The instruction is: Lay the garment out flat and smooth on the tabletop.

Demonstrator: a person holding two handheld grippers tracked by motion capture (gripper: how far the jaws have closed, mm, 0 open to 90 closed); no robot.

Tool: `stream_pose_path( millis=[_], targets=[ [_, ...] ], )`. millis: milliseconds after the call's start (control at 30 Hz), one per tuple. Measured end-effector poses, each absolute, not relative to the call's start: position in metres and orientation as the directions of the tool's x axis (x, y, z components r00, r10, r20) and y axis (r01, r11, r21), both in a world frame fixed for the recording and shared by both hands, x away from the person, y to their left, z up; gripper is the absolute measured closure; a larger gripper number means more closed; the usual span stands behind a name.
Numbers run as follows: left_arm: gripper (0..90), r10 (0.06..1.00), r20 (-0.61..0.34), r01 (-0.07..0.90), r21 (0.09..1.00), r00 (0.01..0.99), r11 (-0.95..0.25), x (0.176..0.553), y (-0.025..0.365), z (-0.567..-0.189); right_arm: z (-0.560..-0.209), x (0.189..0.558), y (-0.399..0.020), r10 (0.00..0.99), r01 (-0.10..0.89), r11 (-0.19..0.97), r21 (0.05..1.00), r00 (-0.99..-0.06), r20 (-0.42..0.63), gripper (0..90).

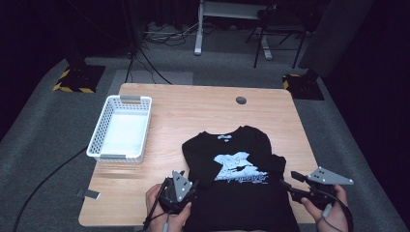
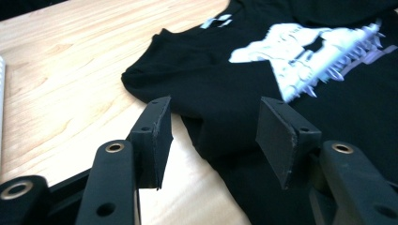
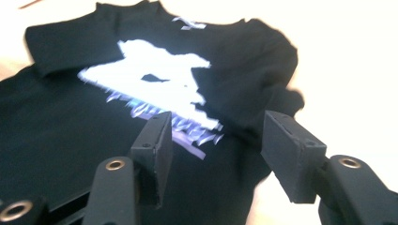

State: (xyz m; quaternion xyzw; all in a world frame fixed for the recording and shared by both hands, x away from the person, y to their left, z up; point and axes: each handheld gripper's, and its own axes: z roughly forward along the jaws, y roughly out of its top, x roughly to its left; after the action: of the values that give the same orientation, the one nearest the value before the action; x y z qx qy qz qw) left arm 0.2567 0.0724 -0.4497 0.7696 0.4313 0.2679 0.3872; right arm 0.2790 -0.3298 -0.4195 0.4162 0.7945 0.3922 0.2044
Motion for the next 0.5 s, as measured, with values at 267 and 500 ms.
stream_pose_path(
  millis=[267, 500],
  targets=[
    [42.9, 0.892, 0.070, 0.487, 0.817, 0.446, -0.308, 0.272, 0.059, -0.459, -0.429, 0.312, -0.310, 0.812, 0.478, 0.387, 0.789, -0.582, -0.046, 39.5],
    [41.5, 0.891, 0.050, 0.512, 0.803, 0.452, -0.305, 0.287, 0.048, -0.463, -0.436, 0.327, -0.295, 0.804, 0.465, 0.421, 0.779, -0.589, -0.083, 38.8]
  ],
)
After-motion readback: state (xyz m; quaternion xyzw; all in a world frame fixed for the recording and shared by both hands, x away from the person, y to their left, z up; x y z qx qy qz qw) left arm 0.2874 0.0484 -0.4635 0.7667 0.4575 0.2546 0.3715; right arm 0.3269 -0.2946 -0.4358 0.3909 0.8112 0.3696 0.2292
